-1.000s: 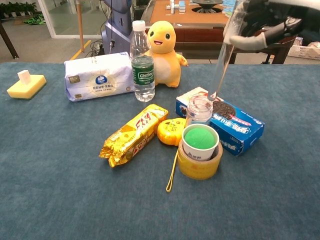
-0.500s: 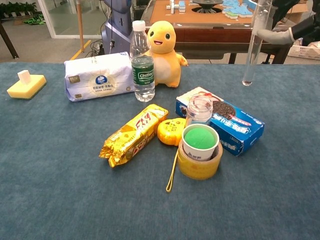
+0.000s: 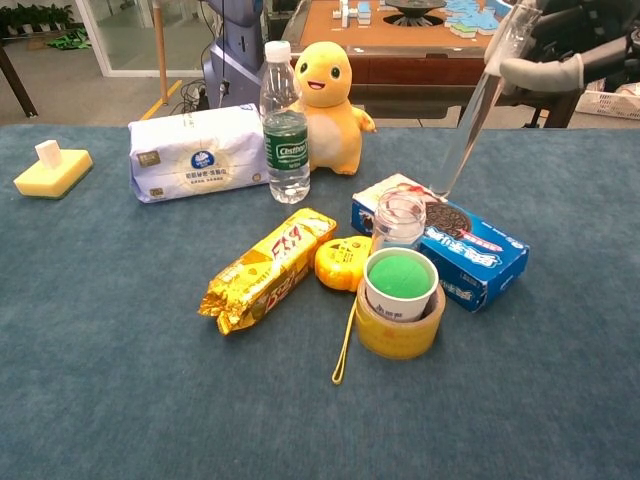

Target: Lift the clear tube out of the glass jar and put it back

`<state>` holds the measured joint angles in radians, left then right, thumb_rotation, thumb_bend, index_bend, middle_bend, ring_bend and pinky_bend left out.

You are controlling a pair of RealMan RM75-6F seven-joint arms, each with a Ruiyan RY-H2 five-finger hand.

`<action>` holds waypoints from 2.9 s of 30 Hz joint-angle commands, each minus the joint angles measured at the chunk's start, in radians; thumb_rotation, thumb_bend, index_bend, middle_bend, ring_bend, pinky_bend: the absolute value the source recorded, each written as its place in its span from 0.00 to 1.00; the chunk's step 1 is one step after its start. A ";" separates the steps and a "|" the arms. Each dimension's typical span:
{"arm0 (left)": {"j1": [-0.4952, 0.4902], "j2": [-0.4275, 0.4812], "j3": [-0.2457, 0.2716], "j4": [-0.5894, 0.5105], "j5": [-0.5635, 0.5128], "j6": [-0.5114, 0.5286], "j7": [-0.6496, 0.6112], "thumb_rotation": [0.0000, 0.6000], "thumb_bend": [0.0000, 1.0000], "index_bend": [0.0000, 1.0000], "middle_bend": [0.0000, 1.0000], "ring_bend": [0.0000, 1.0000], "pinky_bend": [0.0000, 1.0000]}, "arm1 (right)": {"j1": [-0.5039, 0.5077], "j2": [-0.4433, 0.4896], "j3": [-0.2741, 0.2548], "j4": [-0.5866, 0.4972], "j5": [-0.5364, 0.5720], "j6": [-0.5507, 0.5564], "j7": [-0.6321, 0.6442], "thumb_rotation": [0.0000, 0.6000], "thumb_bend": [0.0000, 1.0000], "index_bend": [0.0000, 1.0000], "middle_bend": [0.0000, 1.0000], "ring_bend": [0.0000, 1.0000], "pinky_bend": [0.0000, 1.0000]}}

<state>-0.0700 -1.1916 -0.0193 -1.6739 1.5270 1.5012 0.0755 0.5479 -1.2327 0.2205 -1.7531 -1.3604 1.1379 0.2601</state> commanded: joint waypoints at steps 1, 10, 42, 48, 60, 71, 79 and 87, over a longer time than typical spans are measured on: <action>0.000 0.000 -0.001 0.000 0.000 0.000 0.000 1.00 0.29 0.23 0.09 0.14 0.04 | -0.011 -0.066 -0.013 0.125 -0.051 0.092 -0.304 1.00 0.61 0.69 0.56 0.42 0.37; 0.000 0.002 0.001 0.000 -0.002 -0.001 -0.003 1.00 0.29 0.23 0.09 0.14 0.04 | -0.019 -0.035 0.000 0.021 -0.006 0.014 -0.004 1.00 0.61 0.69 0.56 0.42 0.38; -0.006 0.005 0.000 -0.019 0.002 -0.004 0.021 1.00 0.29 0.23 0.09 0.14 0.04 | -0.057 -0.006 0.001 0.001 -0.057 0.026 0.342 1.00 0.61 0.69 0.57 0.44 0.45; -0.007 0.006 0.000 -0.021 0.004 -0.004 0.023 1.00 0.29 0.23 0.09 0.14 0.04 | -0.060 -0.006 0.001 0.032 -0.056 0.039 0.307 1.00 0.60 0.69 0.57 0.46 0.45; -0.016 0.002 0.000 -0.014 0.023 -0.004 0.008 1.00 0.29 0.23 0.09 0.14 0.04 | -0.072 -0.143 0.000 0.201 -0.116 0.210 -0.078 1.00 0.60 0.69 0.57 0.46 0.45; -0.028 -0.001 0.005 -0.006 0.053 -0.006 -0.003 1.00 0.29 0.23 0.09 0.14 0.04 | -0.068 -0.020 -0.023 0.001 -0.083 0.055 0.274 1.00 0.60 0.69 0.57 0.46 0.45; -0.024 0.001 0.006 -0.008 0.038 -0.008 0.002 1.00 0.29 0.23 0.09 0.14 0.04 | -0.081 -0.064 -0.015 0.099 -0.114 0.150 0.056 1.00 0.60 0.69 0.57 0.46 0.45; -0.025 0.003 0.007 -0.012 0.033 -0.011 0.006 1.00 0.29 0.23 0.09 0.14 0.04 | -0.085 -0.131 -0.012 0.161 -0.135 0.214 -0.063 1.00 0.60 0.69 0.57 0.46 0.45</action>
<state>-0.0951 -1.1890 -0.0124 -1.6864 1.5604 1.4900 0.0818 0.4680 -1.3299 0.2067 -1.6166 -1.4834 1.3209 0.1960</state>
